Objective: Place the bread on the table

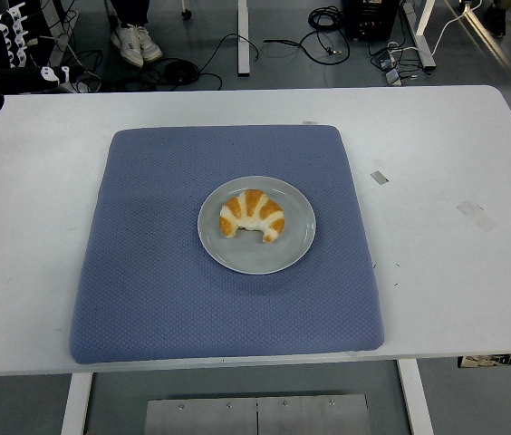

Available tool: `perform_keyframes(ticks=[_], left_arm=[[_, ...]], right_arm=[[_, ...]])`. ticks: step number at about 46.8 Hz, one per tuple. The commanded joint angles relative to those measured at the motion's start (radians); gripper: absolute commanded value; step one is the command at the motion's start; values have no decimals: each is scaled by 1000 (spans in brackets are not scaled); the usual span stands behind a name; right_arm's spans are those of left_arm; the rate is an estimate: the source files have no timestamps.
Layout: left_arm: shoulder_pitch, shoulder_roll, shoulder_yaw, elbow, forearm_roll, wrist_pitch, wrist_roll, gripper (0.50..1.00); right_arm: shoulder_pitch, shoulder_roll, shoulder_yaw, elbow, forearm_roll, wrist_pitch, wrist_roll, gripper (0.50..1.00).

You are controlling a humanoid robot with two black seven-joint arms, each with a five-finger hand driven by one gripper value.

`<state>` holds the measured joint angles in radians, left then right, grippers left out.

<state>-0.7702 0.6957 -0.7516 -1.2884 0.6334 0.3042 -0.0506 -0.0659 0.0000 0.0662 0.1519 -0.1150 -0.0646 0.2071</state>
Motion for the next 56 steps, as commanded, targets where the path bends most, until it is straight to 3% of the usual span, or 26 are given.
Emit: perform_keyframes(ticks=[1, 56], left_arm=[[-1, -2, 0, 0, 5, 3, -3, 980], [-58, 18, 18, -52, 0, 6, 25, 980]], right_arm=[[0, 0, 0, 0, 0, 0, 0, 1000], [0, 0, 0, 0, 1, 0, 0, 1000]])
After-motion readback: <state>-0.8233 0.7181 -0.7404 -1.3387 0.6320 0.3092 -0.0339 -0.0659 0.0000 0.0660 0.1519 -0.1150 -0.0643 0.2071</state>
